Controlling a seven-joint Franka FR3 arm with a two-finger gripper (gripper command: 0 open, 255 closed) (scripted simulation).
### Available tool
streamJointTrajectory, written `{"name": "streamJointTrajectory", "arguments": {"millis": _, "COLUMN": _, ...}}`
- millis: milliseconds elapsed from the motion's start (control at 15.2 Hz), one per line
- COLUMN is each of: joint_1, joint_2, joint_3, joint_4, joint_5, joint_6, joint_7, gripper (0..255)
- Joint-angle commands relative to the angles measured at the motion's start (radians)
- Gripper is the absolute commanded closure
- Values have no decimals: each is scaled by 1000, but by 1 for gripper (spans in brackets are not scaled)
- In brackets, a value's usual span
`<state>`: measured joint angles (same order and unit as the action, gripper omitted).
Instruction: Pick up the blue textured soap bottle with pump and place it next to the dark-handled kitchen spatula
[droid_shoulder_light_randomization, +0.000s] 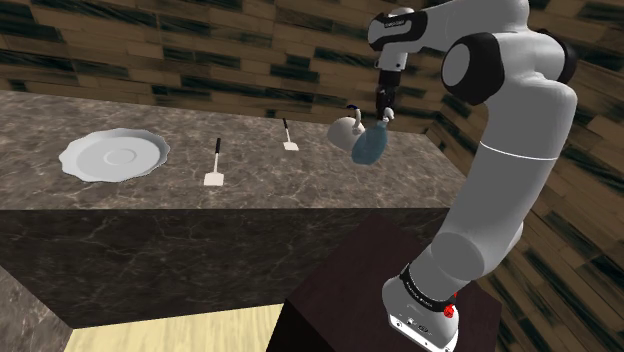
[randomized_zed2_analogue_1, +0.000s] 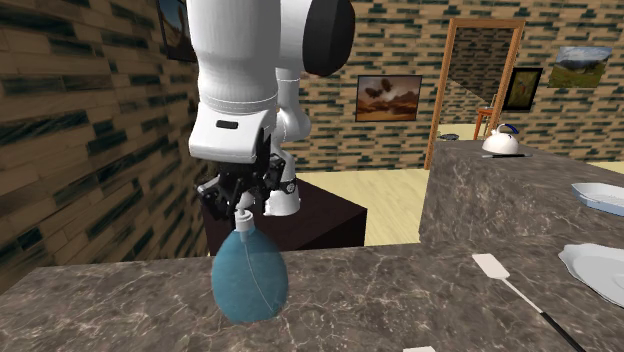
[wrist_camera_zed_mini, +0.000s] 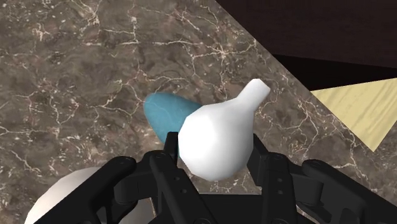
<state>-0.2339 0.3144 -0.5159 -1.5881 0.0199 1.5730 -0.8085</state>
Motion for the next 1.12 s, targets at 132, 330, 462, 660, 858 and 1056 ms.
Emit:
{"name": "streamJointTrajectory", "arguments": {"millis": 132, "joint_1": 0, "joint_2": -7, "joint_3": -2, "joint_4": 44, "joint_5": -4, "joint_6": -50, "joint_7": -1, "gripper": 255}}
{"name": "streamJointTrajectory", "arguments": {"millis": 330, "joint_1": -2, "joint_2": -8, "joint_3": -3, "joint_4": 83, "joint_5": -5, "joint_6": -90, "joint_7": -4, "gripper": 255}}
{"name": "streamJointTrajectory", "arguments": {"millis": 462, "joint_1": -4, "joint_2": -8, "joint_3": -4, "joint_4": 111, "joint_5": -5, "joint_6": -117, "joint_7": -7, "gripper": 255}}
{"name": "streamJointTrajectory", "arguments": {"millis": 660, "joint_1": 31, "joint_2": -38, "joint_3": 10, "joint_4": 87, "joint_5": -9, "joint_6": -123, "joint_7": 42, "gripper": 255}}
{"name": "streamJointTrajectory", "arguments": {"millis": 858, "joint_1": 82, "joint_2": -75, "joint_3": 34, "joint_4": 44, "joint_5": -10, "joint_6": -119, "joint_7": 115, "gripper": 255}}
{"name": "streamJointTrajectory", "arguments": {"millis": 1056, "joint_1": 129, "joint_2": -103, "joint_3": 61, "joint_4": 14, "joint_5": -6, "joint_6": -118, "joint_7": 187, "gripper": 255}}
